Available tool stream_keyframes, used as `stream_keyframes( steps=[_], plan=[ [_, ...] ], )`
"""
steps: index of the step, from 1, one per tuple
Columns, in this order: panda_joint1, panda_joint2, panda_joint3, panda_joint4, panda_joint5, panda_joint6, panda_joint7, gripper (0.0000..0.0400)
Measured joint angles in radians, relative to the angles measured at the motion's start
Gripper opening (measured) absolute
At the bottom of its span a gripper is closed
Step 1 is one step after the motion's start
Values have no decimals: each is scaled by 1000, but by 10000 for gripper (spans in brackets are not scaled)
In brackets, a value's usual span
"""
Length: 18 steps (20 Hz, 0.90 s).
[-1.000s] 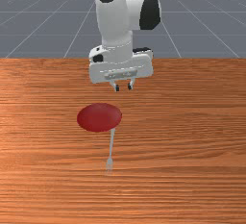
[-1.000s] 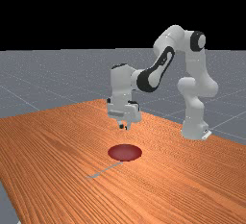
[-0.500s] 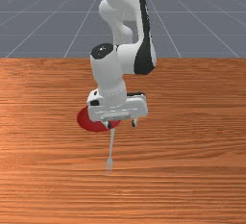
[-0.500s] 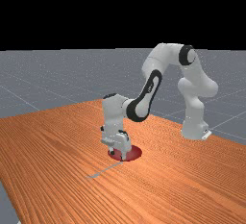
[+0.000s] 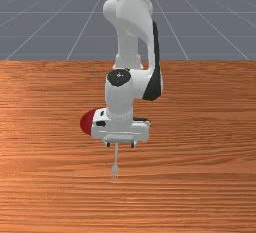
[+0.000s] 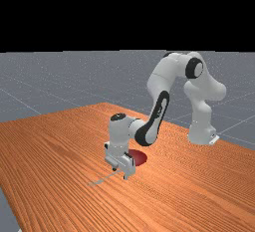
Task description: Put the fork on the plate
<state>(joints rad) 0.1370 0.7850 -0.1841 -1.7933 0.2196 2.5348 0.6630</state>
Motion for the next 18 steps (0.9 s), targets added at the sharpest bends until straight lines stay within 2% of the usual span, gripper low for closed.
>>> stream_keyframes(
  steps=[2,3,6,8,10,12,14,16,17,18],
  plan=[
    [32,8,-28,7,-25,4,26,394],
    [45,9,-37,7,-32,3,35,377],
    [63,14,-52,12,-35,9,52,371],
    [80,15,-58,11,-41,13,56,292],
    [92,16,-61,11,-45,16,58,242],
    [97,17,-67,10,-46,19,59,243],
    [99,14,-73,3,-47,27,60,271],
    [98,8,-84,-6,-50,24,65,117],
    [99,-9,-89,-26,-52,27,65,71],
    [103,-26,-91,-53,-53,30,63,43]
  ],
)
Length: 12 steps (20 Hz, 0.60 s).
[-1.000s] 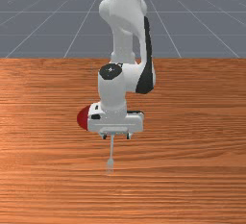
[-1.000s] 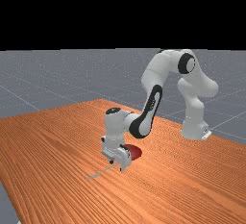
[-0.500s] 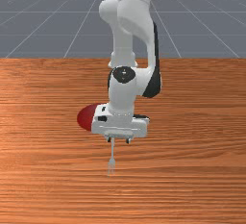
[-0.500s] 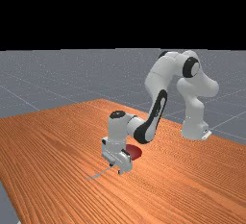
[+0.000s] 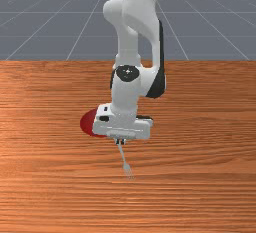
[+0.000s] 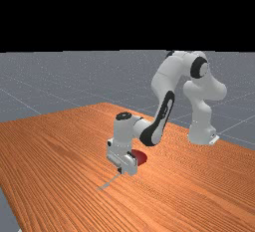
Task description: Put the fork on the plate
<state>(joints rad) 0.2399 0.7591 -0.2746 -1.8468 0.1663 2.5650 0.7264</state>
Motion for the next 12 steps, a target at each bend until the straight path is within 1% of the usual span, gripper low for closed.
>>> stream_keyframes(
  steps=[2,7,8,9,11,12],
  plan=[
    [5,-15,0,-42,-4,2,-7,16],
    [7,-25,-2,-64,-8,4,-10,14],
    [7,-24,-2,-62,-8,4,-10,107],
    [8,-22,0,-60,-8,5,-11,138],
    [-2,-13,6,-36,-5,9,-23,279],
    [-20,-15,19,-25,-5,25,-64,327]
  ],
)
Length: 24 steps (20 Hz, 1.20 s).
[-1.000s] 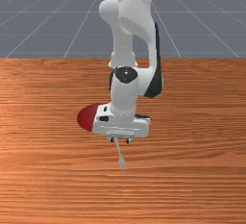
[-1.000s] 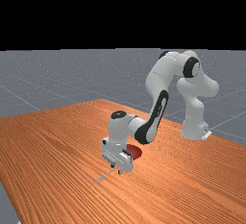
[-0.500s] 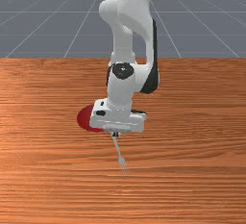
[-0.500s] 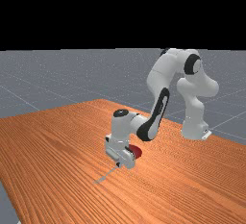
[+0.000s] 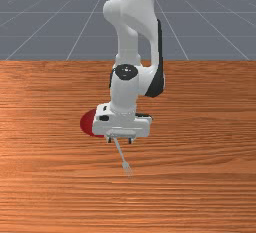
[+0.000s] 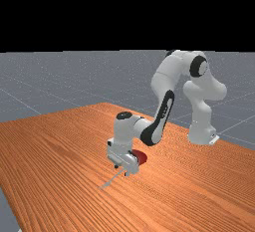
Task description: Put the fork on the plate
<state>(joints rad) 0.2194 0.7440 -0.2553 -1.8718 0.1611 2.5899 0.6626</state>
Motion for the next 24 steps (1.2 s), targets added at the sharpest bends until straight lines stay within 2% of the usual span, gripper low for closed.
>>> stream_keyframes(
  steps=[2,6,7,9,12,13,15,17,19,20,21,24],
  plan=[
    [-28,-5,30,14,11,19,-51,373],
    [-25,18,62,21,2,23,-93,398],
    [-20,18,62,18,-2,31,-97,312],
    [-23,16,59,14,-6,33,-105,368],
    [-43,5,53,11,0,31,-113,393],
    [-47,1,53,9,2,31,-115,358],
    [-49,-9,55,7,4,36,-118,324],
    [-49,-12,62,11,9,30,-118,311],
    [-41,18,67,44,4,-21,-108,306],
    [-27,36,55,66,-8,-43,-87,225],
    [-2,44,32,74,-29,-46,-63,201],
    [48,50,-10,75,-70,-40,-29,188]
  ],
)
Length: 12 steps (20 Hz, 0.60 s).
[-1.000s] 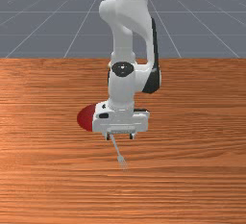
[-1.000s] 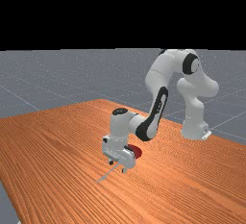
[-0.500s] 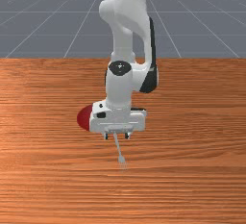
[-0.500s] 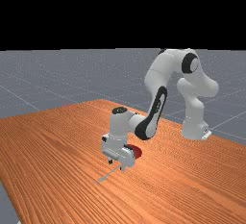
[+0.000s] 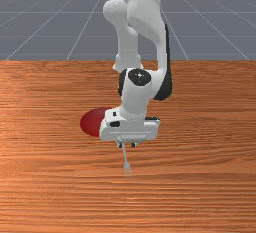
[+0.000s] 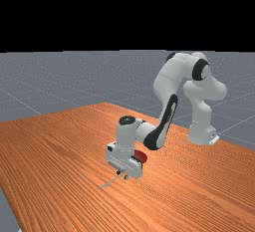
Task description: Put the fork on the plate
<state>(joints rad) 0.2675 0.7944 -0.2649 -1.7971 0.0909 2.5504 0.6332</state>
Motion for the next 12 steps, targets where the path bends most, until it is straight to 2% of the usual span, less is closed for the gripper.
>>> stream_keyframes(
  steps=[4,6,7,9,12],
  plan=[
    [13,3,-12,1,-6,3,10,187],
    [-1,-9,-10,-3,6,7,5,87],
    [-15,-26,-4,-5,25,0,6,53],
    [-56,-59,21,0,65,-25,-19,20],
    [-81,-122,29,-11,104,-56,-12,4]
  ],
)
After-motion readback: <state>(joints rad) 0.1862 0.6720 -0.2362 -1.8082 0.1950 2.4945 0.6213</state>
